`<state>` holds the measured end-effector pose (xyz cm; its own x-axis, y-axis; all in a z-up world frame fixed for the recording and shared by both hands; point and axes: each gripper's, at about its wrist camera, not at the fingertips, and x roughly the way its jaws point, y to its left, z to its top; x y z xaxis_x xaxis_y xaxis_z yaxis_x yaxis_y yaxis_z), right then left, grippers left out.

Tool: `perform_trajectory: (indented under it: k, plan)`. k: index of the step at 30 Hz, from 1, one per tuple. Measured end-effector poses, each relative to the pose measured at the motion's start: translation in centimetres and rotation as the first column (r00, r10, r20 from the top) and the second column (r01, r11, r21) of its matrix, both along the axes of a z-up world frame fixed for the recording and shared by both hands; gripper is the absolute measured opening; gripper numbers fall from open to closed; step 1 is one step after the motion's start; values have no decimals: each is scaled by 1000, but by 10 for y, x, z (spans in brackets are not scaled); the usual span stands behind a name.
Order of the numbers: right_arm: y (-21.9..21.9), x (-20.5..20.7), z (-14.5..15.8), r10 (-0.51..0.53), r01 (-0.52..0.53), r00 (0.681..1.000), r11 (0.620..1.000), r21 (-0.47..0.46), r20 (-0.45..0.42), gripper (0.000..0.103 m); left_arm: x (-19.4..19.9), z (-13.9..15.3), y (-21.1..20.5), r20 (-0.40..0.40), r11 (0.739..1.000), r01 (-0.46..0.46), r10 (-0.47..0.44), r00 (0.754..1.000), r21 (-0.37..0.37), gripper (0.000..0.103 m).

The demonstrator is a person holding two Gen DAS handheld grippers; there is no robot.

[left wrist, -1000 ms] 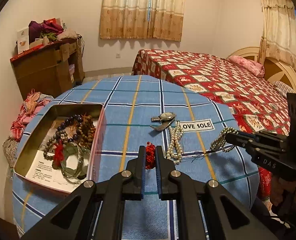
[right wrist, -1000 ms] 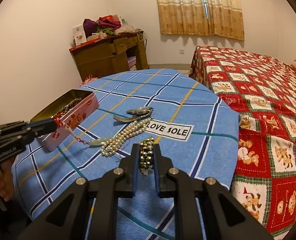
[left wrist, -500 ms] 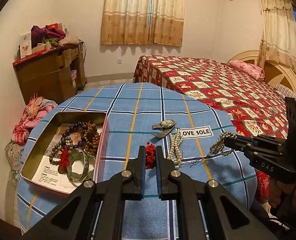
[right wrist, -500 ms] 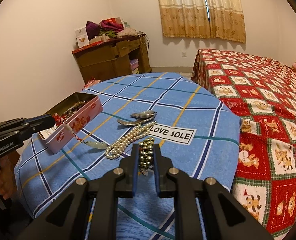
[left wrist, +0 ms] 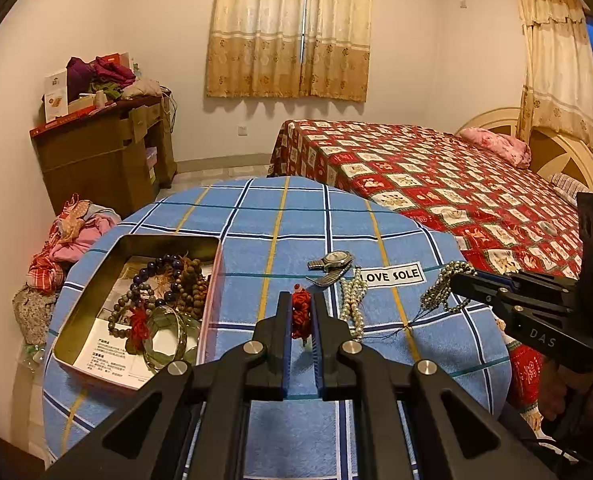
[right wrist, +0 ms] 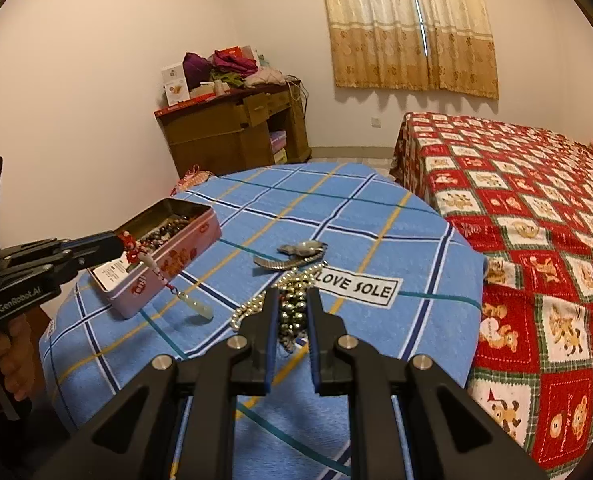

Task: Organize jewelry
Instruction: 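Carry the red strand and gold chain over the tin and open both tools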

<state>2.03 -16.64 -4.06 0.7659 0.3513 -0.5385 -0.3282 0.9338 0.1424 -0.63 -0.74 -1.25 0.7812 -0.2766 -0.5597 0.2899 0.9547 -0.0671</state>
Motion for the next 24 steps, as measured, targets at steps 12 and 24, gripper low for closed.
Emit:
perform_trajectory:
  k: [12, 24]
  plan:
    - [26, 2, 17, 55, -55, 998, 998, -20, 39, 16, -5, 15, 15, 41, 999, -26, 27, 999, -21, 7]
    - [69, 16, 41, 150, -146, 985, 988, -47, 89, 16, -5, 43, 45, 110, 996, -86, 89, 990, -25, 7]
